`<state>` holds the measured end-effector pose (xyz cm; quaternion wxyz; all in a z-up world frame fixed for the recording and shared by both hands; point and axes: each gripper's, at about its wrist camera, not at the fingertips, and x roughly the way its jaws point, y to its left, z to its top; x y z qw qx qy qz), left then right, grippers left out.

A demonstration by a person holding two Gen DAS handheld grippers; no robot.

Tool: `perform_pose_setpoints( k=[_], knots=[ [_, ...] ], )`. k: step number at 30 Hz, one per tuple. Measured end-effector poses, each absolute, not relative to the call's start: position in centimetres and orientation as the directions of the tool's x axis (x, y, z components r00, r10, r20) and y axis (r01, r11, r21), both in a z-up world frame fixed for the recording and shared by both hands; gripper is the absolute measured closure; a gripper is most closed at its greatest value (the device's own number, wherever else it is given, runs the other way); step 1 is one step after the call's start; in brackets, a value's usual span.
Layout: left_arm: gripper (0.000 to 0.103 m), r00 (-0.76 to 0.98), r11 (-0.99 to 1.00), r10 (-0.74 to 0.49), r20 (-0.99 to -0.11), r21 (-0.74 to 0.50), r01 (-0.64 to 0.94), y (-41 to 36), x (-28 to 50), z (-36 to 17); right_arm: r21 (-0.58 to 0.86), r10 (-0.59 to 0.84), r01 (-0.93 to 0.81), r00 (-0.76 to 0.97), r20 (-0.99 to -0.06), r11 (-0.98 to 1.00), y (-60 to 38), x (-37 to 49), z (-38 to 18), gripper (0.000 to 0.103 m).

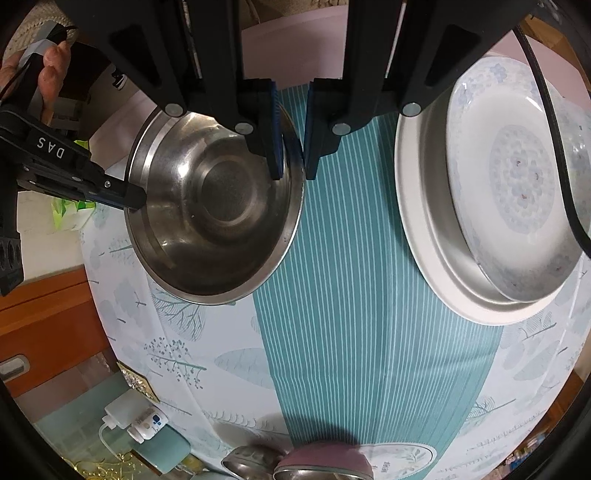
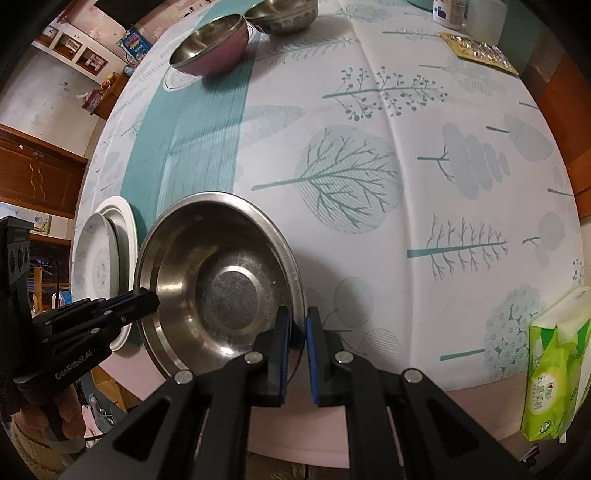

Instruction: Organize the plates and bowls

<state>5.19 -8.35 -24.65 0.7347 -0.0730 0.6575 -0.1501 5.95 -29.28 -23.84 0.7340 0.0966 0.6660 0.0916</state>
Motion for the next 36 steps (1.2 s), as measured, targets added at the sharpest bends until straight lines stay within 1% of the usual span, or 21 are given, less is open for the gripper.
perform_pose_setpoints(
  k=[12,15,17,20,21,22,23,26,36],
  knots=[
    [0.094,0.111,0.946,-0.315,-0.943,-0.303,0.113,-8.4,5.2,-24.7,0.249,0.25,-0.028,0.083,-0.965,0.968,-29.0,6.4,-24.4,0.093],
    [0.086,0.111,0.942,-0.329,-0.938,-0.319,0.103,-8.3,5.3,-24.6,0.235,0.238,-0.041,0.084,-0.968,0.971,-28.8,6.5,-24.3,0.093],
    [0.074,0.118,0.942,-0.33,-0.936,-0.32,0.101,-8.3,5.3,-24.4,0.226,0.229,-0.047,0.087,-0.97,0.973,-28.7,6.6,-24.3,0.092],
    [0.062,0.143,0.946,-0.319,-0.937,-0.307,0.101,-8.3,5.3,-23.9,0.235,0.238,-0.042,0.082,-0.968,0.971,-28.6,6.7,-24.4,0.091],
    [0.059,0.147,0.947,-0.319,-0.936,-0.306,0.102,-8.3,5.3,-23.8,0.24,0.242,-0.039,0.08,-0.967,0.97,-28.6,6.8,-24.4,0.09],
    [0.053,0.152,0.946,-0.32,-0.935,-0.308,0.097,-8.2,5.4,-23.6,0.243,0.246,-0.037,0.078,-0.966,0.969,-28.7,6.8,-24.4,0.09],
    [0.05,0.158,0.946,-0.321,-0.934,-0.31,0.091,-8.1,5.4,-23.4,0.246,0.248,-0.036,0.077,-0.966,0.969,-28.7,6.8,-24.4,0.09],
    [0.048,0.166,0.946,-0.324,-0.931,-0.315,0.078,-7.9,5.6,-23.1,0.256,0.258,-0.032,0.075,-0.963,0.966,-28.8,6.9,-24.4,0.089],
    [0.048,0.181,0.949,-0.315,-0.932,-0.31,0.057,-8.0,5.7,-22.9,0.236,0.242,-0.064,0.094,-0.966,0.97,-28.7,7.0,-23.4,0.088]
  ],
)
